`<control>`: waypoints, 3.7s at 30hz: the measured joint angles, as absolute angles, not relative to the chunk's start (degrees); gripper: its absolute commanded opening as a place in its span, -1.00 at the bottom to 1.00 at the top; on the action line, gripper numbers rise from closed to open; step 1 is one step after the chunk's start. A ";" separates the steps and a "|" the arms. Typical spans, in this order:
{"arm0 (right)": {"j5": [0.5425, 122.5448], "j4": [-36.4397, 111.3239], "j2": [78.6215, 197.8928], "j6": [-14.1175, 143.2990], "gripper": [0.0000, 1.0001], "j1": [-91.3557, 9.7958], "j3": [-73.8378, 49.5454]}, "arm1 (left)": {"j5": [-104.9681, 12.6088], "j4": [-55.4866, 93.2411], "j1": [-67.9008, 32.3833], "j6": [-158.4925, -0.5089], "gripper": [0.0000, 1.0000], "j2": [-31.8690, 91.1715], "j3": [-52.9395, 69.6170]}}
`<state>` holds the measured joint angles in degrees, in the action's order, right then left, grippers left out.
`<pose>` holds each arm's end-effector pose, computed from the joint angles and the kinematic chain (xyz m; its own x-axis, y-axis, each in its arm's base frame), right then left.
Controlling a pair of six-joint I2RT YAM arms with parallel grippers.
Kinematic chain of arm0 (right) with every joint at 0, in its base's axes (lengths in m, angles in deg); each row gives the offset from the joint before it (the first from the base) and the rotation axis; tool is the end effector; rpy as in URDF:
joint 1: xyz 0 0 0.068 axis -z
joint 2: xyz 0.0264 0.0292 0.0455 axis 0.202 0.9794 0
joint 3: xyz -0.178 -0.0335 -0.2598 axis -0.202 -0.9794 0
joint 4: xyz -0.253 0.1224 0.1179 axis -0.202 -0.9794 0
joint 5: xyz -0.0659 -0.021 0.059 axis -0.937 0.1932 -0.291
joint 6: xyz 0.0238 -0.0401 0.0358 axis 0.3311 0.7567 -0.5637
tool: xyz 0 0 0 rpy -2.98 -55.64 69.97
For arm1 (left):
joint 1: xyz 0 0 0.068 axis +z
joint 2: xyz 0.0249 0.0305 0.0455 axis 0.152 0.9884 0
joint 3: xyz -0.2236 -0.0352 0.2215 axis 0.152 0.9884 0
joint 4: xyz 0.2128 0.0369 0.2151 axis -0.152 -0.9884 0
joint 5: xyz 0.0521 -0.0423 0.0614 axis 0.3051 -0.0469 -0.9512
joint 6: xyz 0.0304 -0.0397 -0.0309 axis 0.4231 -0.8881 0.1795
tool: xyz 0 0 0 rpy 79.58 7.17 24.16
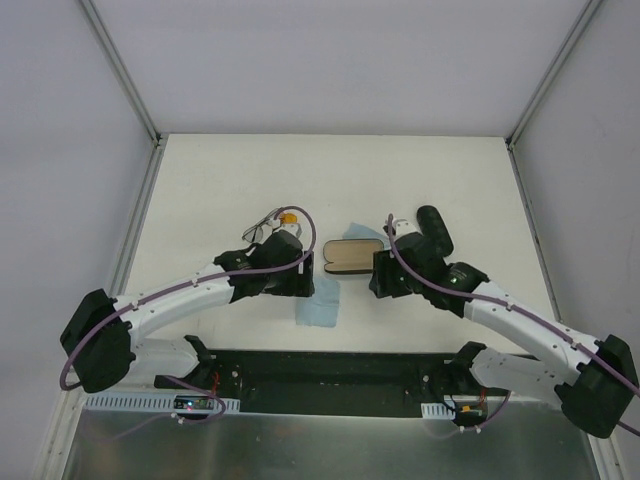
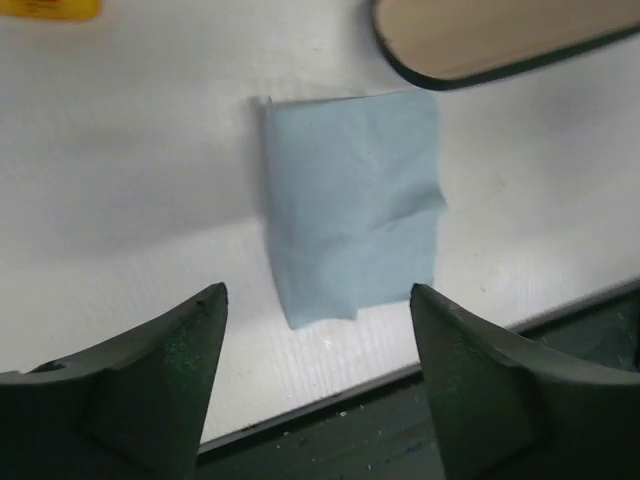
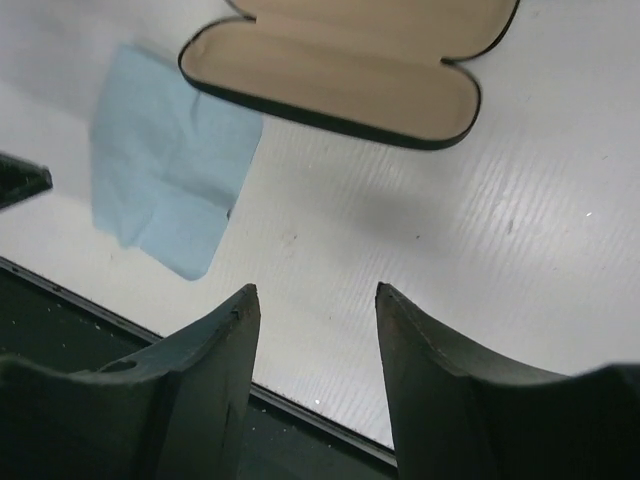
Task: Organize the sunglasses
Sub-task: Place the glasses cleaning cloth at the center of the board, then adjust the glasses cleaning cloth at the center of the board, then pick up the glasses cleaning cloth from the center of the board.
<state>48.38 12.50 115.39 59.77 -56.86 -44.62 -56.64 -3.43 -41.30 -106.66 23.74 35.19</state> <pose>0.1733 0.1688 0.2829 -0.5810 -0.3003 -0.7564 -0.5490 0.8307 0.0919 0.1843 -0.2173 0.2572 -0.8186 0.0035 -0.5743 0.3027 0.8524 -0.4263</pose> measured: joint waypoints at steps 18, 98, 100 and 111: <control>44.30 27.05 135.13 46.06 -0.11 -67.29 -48.03 | -66.98 -8.05 -33.13 -108.59 0.21 16.42 41.59; 44.30 24.13 121.32 54.04 -0.20 -68.60 -57.93 | -56.35 6.51 -37.91 -90.88 -0.11 39.67 31.45; 44.19 23.95 122.08 56.58 -0.20 -69.91 -56.95 | -56.46 7.19 -38.39 -89.77 -0.08 39.13 32.17; 40.82 25.04 128.33 67.66 -0.20 -73.30 -53.72 | -56.57 12.15 -37.89 -87.84 -0.07 27.67 40.37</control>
